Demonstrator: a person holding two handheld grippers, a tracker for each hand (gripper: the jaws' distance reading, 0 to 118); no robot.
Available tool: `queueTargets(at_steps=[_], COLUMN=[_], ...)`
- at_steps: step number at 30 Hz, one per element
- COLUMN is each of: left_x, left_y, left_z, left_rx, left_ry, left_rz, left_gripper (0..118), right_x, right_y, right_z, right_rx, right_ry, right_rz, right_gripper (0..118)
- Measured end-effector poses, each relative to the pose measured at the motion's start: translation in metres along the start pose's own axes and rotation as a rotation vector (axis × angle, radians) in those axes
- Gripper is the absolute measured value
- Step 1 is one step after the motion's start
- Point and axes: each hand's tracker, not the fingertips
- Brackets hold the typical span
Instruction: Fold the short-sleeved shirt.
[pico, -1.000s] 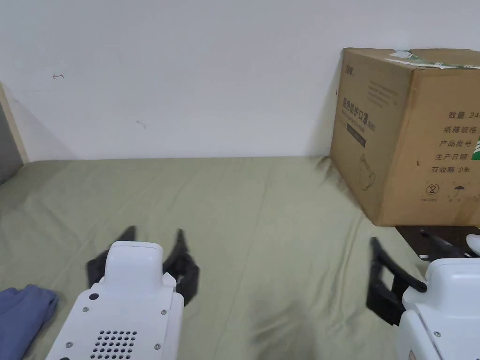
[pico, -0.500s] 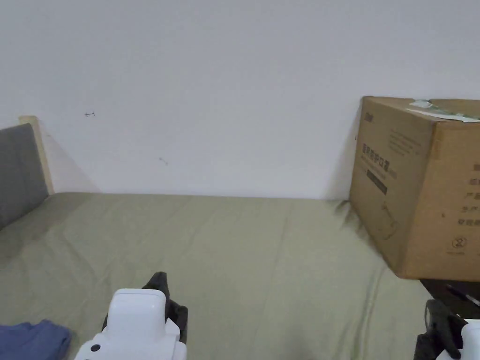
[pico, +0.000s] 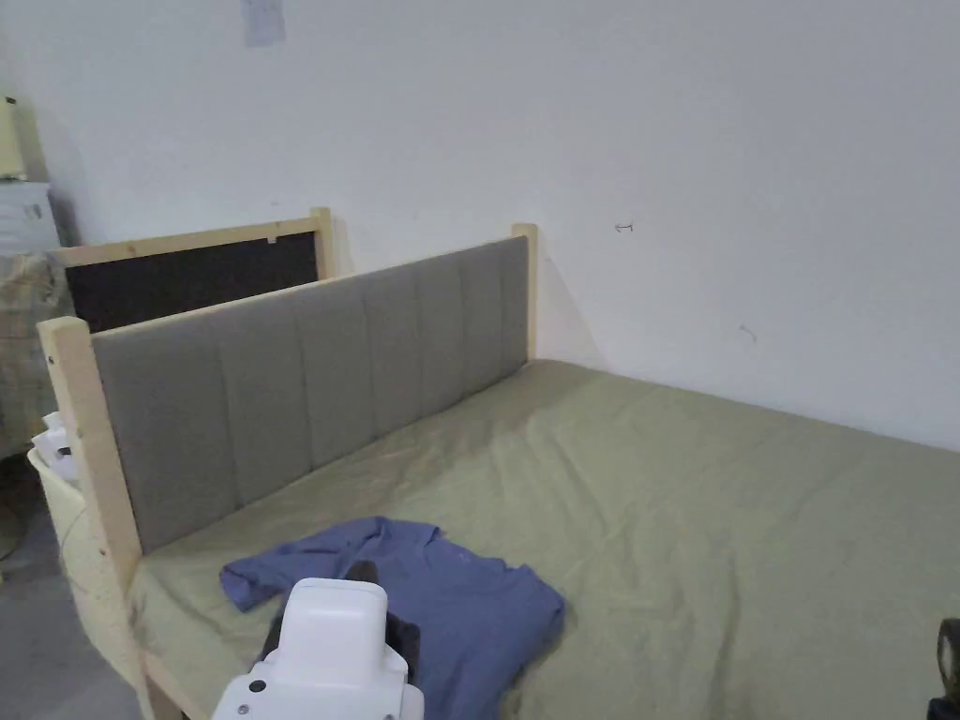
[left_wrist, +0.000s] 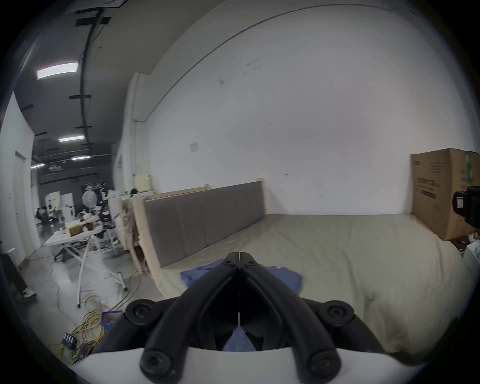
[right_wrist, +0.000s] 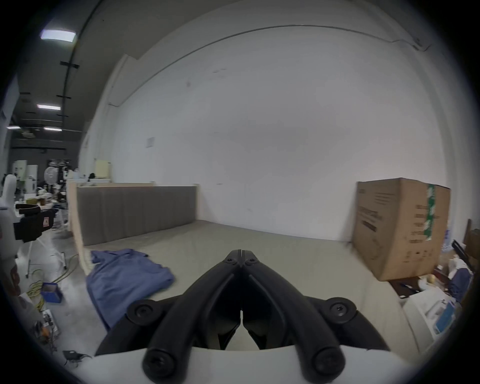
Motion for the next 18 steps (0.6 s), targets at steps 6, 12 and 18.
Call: queueTargets(at_steps=[6, 12, 18], left_x=[-0.018, -0.012, -0.011], left_y=[-0.008, -0.016, -0.02], left_z=[-0.003, -0.036, -0.158], left_rx=[0.008, -0.076, -0.326], left_ry=[0.031, 0.043, -0.09], left_rz=[0.04, 0.067, 0.157], left_gripper=[0, 0, 0], right_x=[-0.032, -0.036, -0.02], right_y=[0.005, -0.001, -0.035], right_z=[-0.011, -0.021, -0.032], right_rx=[0.025, -0.004, -0.155], right_ry=[0.065, 0.108, 0.086], right_rz=[0.031, 0.012, -0.002], right_gripper=[0, 0, 0])
